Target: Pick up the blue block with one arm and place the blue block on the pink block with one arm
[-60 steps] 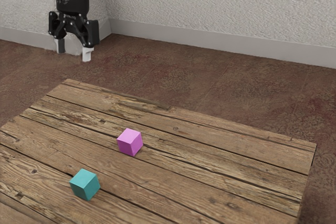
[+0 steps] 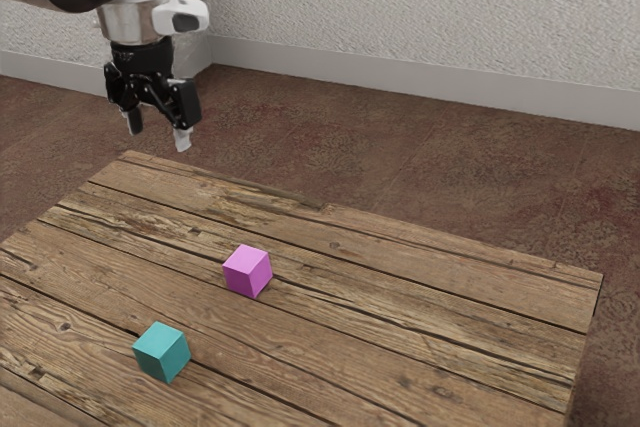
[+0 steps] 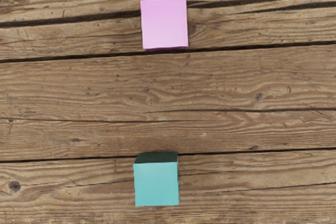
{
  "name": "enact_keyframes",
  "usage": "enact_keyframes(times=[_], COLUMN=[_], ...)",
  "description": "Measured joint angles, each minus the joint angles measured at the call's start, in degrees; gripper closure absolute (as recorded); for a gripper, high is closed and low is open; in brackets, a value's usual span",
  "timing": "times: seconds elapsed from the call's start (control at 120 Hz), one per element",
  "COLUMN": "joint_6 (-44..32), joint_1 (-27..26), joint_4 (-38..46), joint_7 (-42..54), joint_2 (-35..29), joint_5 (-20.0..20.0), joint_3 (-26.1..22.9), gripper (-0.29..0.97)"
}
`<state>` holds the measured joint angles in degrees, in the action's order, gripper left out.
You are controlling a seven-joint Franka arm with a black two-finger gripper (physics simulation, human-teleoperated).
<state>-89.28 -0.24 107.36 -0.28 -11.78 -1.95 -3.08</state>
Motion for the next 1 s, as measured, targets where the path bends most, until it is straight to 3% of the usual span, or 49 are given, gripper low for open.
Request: enact_keyframes(times=[0.133, 0.3, 0.625, 1.0], joint_6=[-11.6, -23.8, -38.8, -45.2], joint_1=[0.0, 0.1, 0.0, 0.0], joint_4=[18.3, 30.0, 40.1, 46.2], joint_7=[0.0, 0.1, 0.2, 0.4], joint_2=[-3.6, -3.4, -1.4, -3.9], joint_5=[0.4, 0.6, 0.7, 0.4], joint_3=[1.8, 4.2, 4.9, 4.9], gripper=[0.00, 0.00, 0.00, 0.00])
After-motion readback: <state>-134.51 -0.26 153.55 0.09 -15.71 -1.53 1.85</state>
